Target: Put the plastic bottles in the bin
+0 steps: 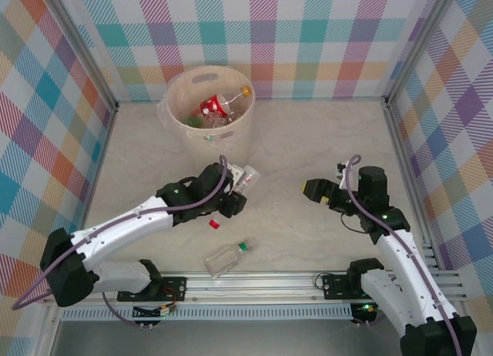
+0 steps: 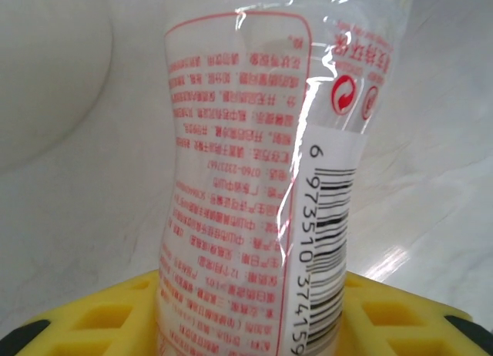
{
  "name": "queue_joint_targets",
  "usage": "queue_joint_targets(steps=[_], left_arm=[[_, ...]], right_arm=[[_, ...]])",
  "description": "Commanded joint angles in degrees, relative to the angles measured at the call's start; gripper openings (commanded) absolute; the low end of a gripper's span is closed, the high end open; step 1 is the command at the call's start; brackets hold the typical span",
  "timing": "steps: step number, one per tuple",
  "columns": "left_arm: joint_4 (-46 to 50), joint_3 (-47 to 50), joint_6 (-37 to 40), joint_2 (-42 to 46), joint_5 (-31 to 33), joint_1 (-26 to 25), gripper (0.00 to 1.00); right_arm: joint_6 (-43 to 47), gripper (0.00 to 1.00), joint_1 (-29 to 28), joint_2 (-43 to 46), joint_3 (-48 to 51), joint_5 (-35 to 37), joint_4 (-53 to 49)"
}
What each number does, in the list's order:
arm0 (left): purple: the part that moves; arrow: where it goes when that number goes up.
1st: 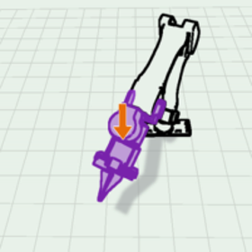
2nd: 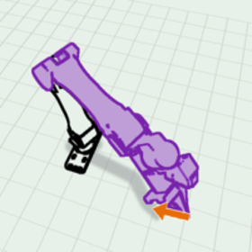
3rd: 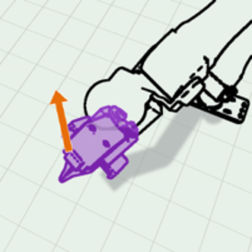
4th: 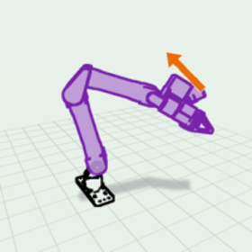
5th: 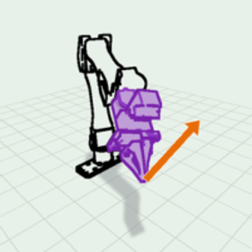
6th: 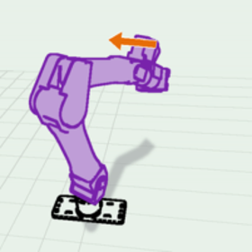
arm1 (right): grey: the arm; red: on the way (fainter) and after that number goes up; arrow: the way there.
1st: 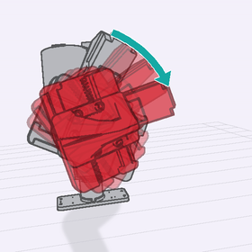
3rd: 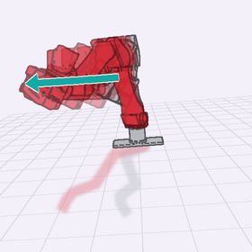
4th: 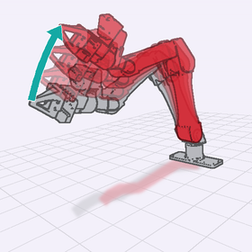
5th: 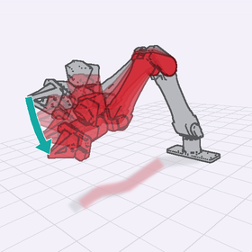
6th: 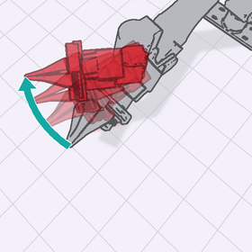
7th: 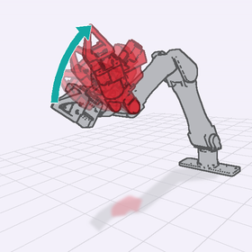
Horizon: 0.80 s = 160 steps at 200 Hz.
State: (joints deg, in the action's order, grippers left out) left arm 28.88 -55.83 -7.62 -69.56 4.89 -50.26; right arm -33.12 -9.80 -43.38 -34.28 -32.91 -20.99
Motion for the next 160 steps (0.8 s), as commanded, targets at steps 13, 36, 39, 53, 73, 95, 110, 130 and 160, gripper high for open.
queue_joint_targets(steps=[13,36,39,53,73,95,110,130,160], left_arm=[[-7.6,-3.5,2.7,-1.3,-4.8,-1.6,0.46],[-11.3,-6.7,4.4,-4.6,-6.9,-2.0,0.46],[-12.0,-7.0,4.5,-5.0,-7.2,-2.1,0.46],[-15.3,-8.1,5.5,-6.7,-8.0,-3.0,0.46],[-17.6,-8.8,6.3,-8.0,-9.7,-3.6,0.46],[-19.9,-7.9,7.2,-7.3,-10.9,-3.6,0.47],[-20.9,-6.9,7.6,-6.2,-11.4,-3.6,0.47],[-21.5,-5.7,8.1,-4.6,-11.0,-3.7,0.47],[-22.7,-3.8,8.8,-2.4,-8.6,-3.6,0.47]], right_arm=[[-2.9,0.94,-0.9,-2.6,-5.2,-15.5,11.0],[-2.8,0.95,-3.9,-4.6,-9.1,-13.2,10.9],[-2.6,0.95,-4.6,-5.1,-9.5,-12.7,11.2],[-1.7,0.95,-8.0,-7.6,-11.6,-9.2,12.7],[0.4,0.95,-12.3,-11.9,-16.1,-5.7,12.7],[2.1,0.94,-13.1,-15.9,-20.6,-2.0,8.6],[2.7,0.92,-13.1,-17.7,-22.5,1.7,5.8],[3.8,0.92,-13.1,-19.6,-24.6,4.8,2.7],[4.6,0.92,-13.0,-21.9,-27.1,6.4,0.4]])
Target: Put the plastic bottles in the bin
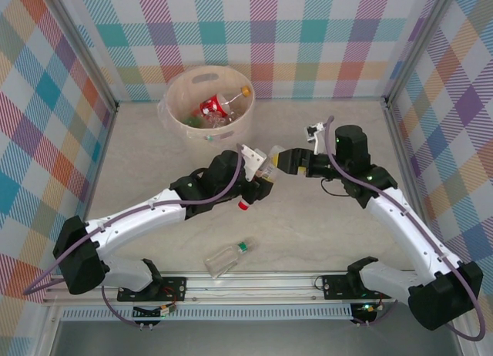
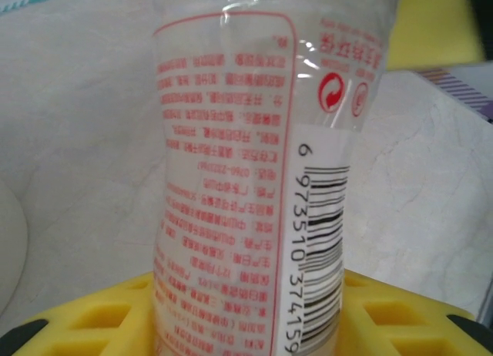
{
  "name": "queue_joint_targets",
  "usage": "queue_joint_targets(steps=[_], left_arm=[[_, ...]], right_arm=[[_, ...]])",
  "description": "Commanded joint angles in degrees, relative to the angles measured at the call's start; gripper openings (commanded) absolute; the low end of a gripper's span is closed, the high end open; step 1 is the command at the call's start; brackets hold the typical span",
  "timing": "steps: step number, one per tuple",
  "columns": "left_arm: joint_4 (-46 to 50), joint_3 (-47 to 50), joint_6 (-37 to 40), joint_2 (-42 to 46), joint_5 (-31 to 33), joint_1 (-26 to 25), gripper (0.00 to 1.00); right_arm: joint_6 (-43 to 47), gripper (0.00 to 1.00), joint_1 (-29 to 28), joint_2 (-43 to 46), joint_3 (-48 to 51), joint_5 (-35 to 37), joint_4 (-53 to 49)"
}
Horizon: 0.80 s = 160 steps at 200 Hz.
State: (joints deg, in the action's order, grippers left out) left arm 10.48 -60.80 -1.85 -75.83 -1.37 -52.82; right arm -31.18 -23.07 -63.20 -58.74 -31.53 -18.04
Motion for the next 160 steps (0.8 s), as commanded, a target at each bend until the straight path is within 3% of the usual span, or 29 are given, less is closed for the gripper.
queue_joint_targets(steps=[1,26,50,100,160], left_arm=[[-4.3,1.2,3.1,3.8,-2.2,-1.1,0.47],[-5.2,1.6,3.1,4.2,0.2,-1.1,0.47],[-6.7,2.0,3.5,3.7,-0.5,-1.1,0.47],[-10.5,2.1,4.3,2.5,4.2,-1.1,0.46],[-12.2,-1.1,4.9,-0.9,8.7,-1.1,0.47]], right_arm=[[2.7,0.92,0.2,-2.1,-2.8,5.2,-2.7],[3.9,0.95,0.4,-1.8,-4.4,9.2,-6.0],[3.3,0.95,0.7,-2.8,-4.8,7.6,-4.5],[-0.9,0.78,0.6,-5.8,-3.7,0.6,0.0],[-0.5,0.59,0.6,-3.4,-3.8,4.5,-3.2]])
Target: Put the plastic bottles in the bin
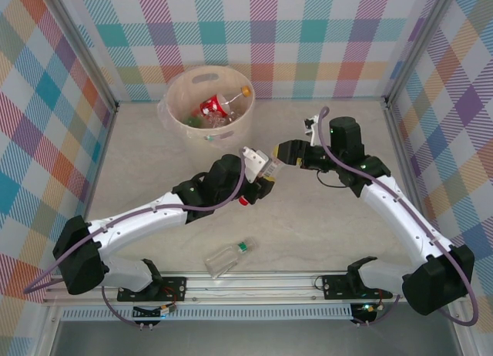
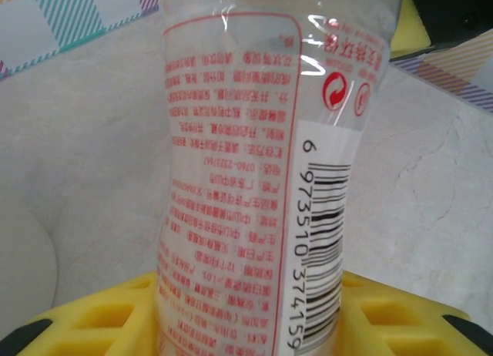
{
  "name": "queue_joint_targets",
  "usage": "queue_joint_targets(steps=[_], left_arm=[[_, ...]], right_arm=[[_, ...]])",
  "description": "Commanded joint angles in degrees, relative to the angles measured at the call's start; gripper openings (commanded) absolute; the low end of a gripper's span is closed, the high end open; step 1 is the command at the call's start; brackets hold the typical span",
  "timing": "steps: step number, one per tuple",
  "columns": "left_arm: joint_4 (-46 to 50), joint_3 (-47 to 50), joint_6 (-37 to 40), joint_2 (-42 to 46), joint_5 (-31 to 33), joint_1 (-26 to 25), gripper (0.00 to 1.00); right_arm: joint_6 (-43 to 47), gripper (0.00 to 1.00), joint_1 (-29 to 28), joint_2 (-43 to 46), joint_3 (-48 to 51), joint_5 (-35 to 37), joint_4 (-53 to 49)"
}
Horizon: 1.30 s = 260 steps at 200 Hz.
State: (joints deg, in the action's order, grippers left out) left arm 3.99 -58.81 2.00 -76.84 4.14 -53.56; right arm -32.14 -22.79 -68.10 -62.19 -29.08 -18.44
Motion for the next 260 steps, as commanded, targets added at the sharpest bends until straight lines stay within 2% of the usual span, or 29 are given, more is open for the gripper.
queue_joint_targets(steps=[1,16,38,59,76,98,122,154,166,176,193,209,239,260], left_arm=[[-5.8,-3.1,1.1,0.1,3.2,-0.3,0.47],[-5.9,-3.4,1.1,-0.2,3.4,-0.3,0.49],[-5.5,-4.1,1.1,-0.8,4.5,-0.3,0.59],[-5.3,-4.6,1.5,-0.7,4.5,-0.3,0.87],[-4.0,-5.4,1.9,0.0,4.1,-0.3,1.0],[0.4,-6.6,2.2,3.1,4.4,-0.3,1.0],[7.0,-6.5,2.0,8.4,7.7,-0.2,1.0],[16.4,-5.9,-3.1,17.0,19.8,1.1,1.0],[18.7,-5.7,-7.9,20.0,23.2,4.3,1.0],[19.7,-5.7,-12.3,22.0,22.0,9.0,1.0],[20.0,-6.3,-19.2,22.8,13.0,19.4,1.0],[18.4,-7.4,-22.9,20.0,5.6,27.8,0.99],[14.7,-12.6,-28.0,10.5,-5.2,35.3,0.97],[12.5,-14.6,-28.8,7.3,-4.3,36.1,0.96]], right_arm=[[0.5,0.58,0.4,1.5,-0.3,2.1,-3.0],[0.7,0.55,0.4,2.4,-1.0,3.5,-3.9],[0.4,0.51,0.5,4.1,-1.3,6.2,-4.2],[0.5,0.49,1.1,5.0,-2.0,7.1,-4.6],[1.2,0.49,1.6,4.9,-3.2,7.8,-4.9],[2.5,0.49,1.9,4.9,-4.8,9.9,-5.3],[5.5,0.49,3.0,4.9,-8.6,12.4,-8.6],[10.1,0.49,3.7,4.8,-16.2,14.8,-13.4],[10.8,0.49,3.7,4.4,-18.8,14.9,-13.9],[11.1,0.48,3.7,4.1,-20.9,14.3,-14.0],[11.3,0.48,3.7,3.0,-23.7,13.1,-14.1],[11.4,0.48,3.7,2.1,-25.9,12.2,-13.9],[11.4,0.47,3.5,0.7,-28.3,11.1,-10.8],[11.2,0.48,3.3,-1.5,-29.7,10.5,-8.2]])
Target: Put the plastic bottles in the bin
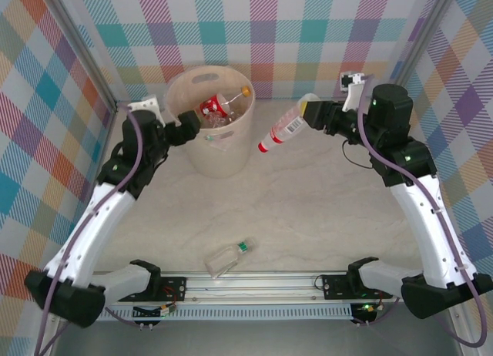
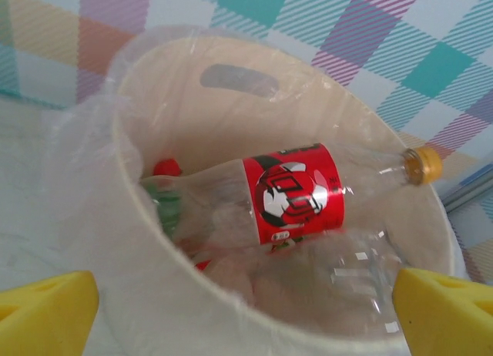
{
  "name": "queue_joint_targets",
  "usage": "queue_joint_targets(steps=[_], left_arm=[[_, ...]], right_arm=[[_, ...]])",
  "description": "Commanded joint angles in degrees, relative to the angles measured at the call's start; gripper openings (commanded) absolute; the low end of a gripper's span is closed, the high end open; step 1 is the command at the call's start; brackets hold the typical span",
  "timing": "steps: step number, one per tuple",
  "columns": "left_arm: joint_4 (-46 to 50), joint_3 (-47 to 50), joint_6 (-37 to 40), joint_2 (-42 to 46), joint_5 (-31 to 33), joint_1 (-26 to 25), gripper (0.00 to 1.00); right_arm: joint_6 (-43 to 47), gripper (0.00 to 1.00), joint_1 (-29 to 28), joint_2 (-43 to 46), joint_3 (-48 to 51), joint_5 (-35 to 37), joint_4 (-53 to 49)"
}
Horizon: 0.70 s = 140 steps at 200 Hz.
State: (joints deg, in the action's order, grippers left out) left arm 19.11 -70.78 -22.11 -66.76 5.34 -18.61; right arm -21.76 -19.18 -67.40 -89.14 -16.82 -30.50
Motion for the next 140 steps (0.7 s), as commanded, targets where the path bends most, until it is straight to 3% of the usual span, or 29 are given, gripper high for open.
queue_joint_targets(steps=[1,107,140], left_arm=[[-2.7,-2.7,-4.8,-2.8,-5.4,1.2,0.96],[3.7,-6.2,-2.4,-1.5,-1.1,8.1,0.93],[2.2,-8.7,-3.8,-5.9,-3.2,12.5,0.92]], right_arm=[[0.8,0.48,-0.3,-2.3,-2.8,-1.8,4.0],[2.0,0.49,-8.3,-20.1,-22.2,-4.1,10.6],[0.9,0.49,-10.4,-31.6,-32.9,-5.0,10.5]])
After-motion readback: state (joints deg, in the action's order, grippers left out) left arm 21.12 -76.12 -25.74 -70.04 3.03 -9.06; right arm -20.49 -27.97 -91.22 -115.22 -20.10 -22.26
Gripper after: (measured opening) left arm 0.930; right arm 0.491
